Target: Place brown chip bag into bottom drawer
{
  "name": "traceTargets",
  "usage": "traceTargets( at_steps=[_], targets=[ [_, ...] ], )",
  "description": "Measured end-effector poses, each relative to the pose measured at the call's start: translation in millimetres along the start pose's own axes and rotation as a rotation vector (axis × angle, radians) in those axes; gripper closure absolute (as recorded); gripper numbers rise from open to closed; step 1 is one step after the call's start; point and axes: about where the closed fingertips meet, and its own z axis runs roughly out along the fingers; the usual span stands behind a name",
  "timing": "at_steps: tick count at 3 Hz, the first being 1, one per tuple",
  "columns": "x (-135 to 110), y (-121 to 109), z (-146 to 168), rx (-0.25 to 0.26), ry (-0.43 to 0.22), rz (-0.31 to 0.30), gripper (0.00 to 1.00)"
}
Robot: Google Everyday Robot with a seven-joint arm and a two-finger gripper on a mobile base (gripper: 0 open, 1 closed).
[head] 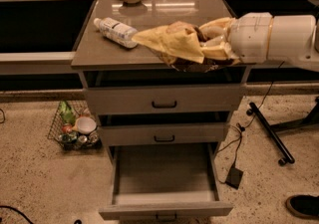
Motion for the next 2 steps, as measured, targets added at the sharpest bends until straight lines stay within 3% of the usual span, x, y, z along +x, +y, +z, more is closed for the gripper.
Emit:
traceTargets(
  at_steps=[1,2],
  targets=[
    [-6,45,2,-0.032,0.028,0.005,1.0],
    [13,100,12,-0.047,0.067,0.085,1.0]
  ],
)
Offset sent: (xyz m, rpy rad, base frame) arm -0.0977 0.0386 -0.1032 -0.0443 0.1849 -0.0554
